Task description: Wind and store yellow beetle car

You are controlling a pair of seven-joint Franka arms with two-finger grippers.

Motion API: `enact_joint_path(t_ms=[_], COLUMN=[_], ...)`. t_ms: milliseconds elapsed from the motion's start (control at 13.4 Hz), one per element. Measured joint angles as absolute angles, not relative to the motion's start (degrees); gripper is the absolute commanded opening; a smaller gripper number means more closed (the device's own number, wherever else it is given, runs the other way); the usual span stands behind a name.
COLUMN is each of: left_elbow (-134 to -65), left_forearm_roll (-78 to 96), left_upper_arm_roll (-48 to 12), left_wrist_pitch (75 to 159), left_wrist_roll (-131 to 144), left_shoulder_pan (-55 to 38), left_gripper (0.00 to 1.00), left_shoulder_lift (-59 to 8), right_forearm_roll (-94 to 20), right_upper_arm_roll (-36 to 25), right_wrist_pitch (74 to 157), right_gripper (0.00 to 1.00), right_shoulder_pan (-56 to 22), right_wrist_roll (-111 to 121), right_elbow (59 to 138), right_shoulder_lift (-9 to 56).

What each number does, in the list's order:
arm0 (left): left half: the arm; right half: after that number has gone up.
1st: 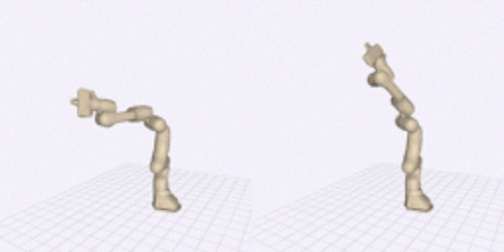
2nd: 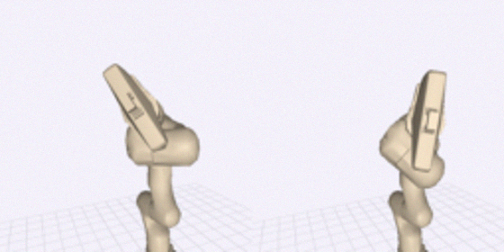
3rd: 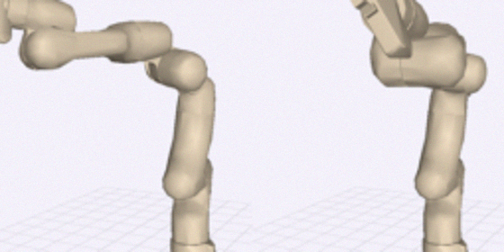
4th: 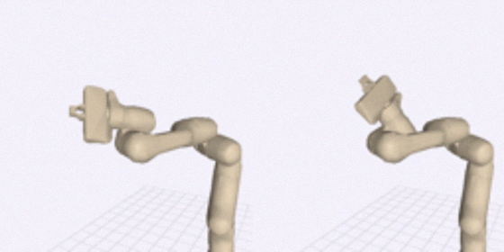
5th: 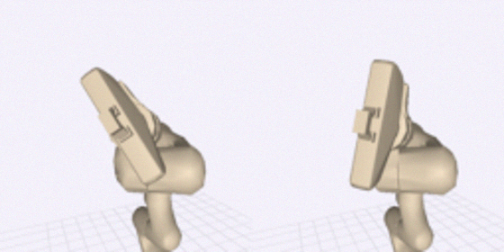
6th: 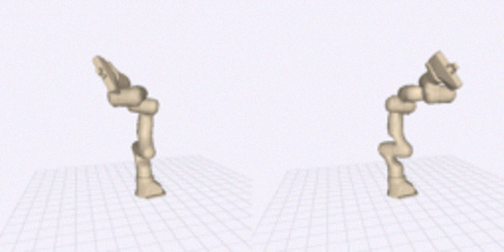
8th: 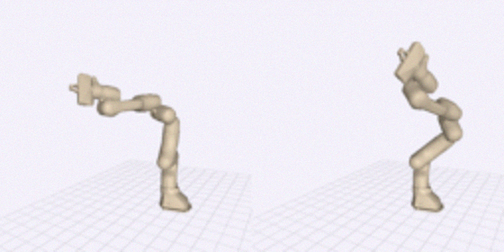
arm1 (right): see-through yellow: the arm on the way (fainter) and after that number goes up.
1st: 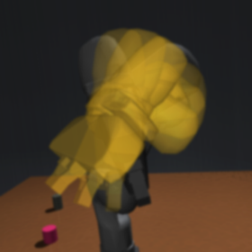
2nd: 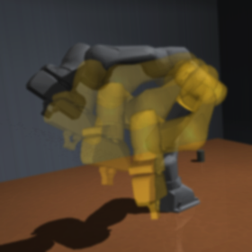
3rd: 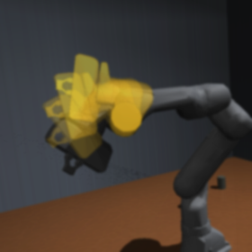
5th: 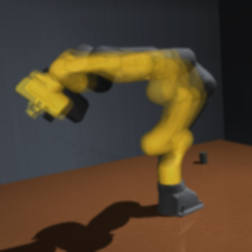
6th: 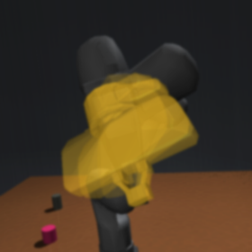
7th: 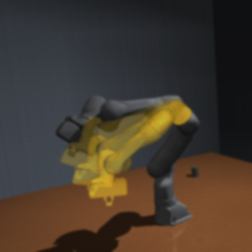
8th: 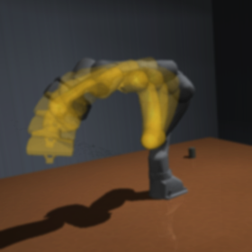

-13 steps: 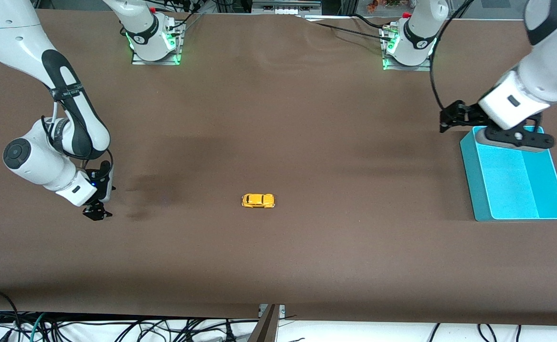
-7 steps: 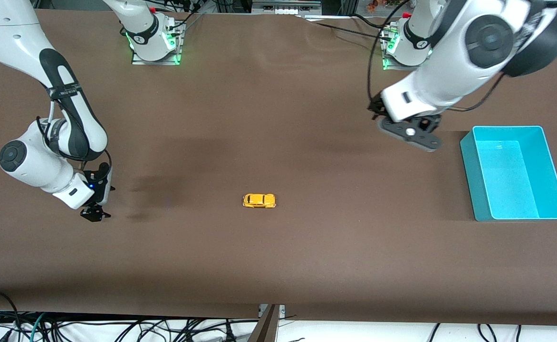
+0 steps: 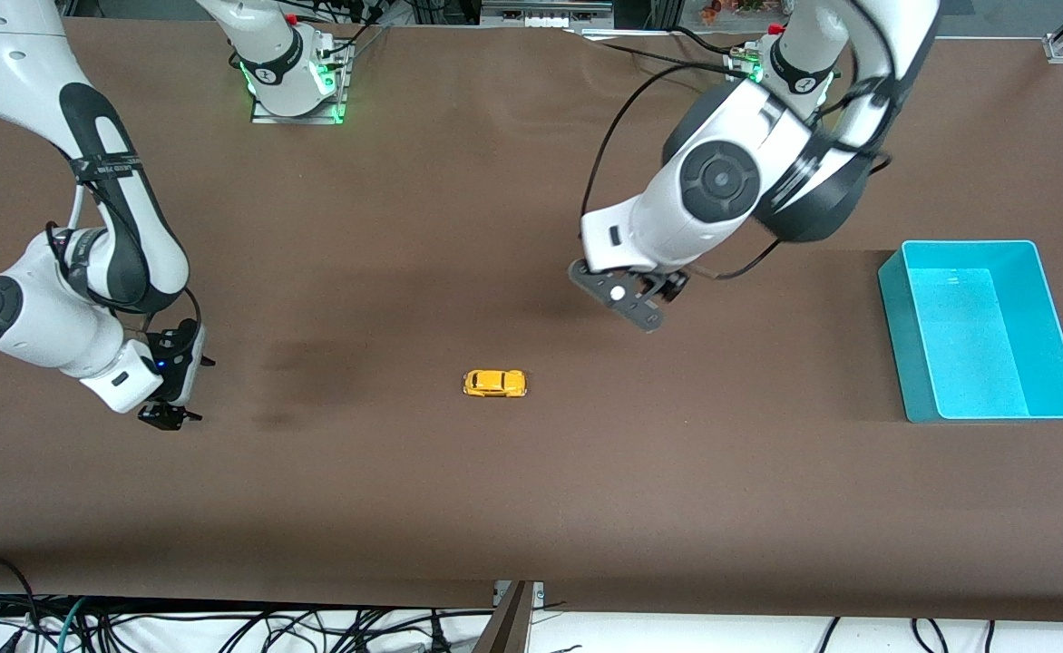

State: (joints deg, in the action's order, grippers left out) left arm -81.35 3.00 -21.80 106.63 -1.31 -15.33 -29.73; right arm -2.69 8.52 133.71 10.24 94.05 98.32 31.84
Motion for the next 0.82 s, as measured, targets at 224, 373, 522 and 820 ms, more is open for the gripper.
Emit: enact_joint_path(t_ms=[224,373,522,820], left_elbow=[-80.6,-80.5,-80.1,-79.9], left_forearm_roll=[2.2,-3.4,-8.9,-14.2], left_upper_arm_roll=[-21.8,-21.8,-21.4,-18.4], left_wrist_pitch=[118.3,126.6,129.7,138.1], left_wrist_roll=[-10.4,-16.8,-18.9,-21.0], left_shoulder_pan=[-17.4,-20.0,-24.1,-28.7], left_gripper=[1.0,1.0,1.0,1.0], left_shoulder_lift=[-35.8,-38.7,-40.2,-42.5], right_forearm_roll=[-2.7,-2.7,-2.7,-2.7], right_upper_arm_roll=[8.7,8.7,8.8,9.0], right_wrist_pitch=[132.0,131.8,131.1,125.8], right_gripper=[1.0,1.0,1.0,1.0], right_shoulder_pan=[9.8,9.6,9.2,7.9], right_wrist_roll=[92.3,91.4,88.4,76.3], right_elbow=[96.7,96.6,96.4,94.0], right_shoulder_lift=[31.8,31.8,31.6,29.8])
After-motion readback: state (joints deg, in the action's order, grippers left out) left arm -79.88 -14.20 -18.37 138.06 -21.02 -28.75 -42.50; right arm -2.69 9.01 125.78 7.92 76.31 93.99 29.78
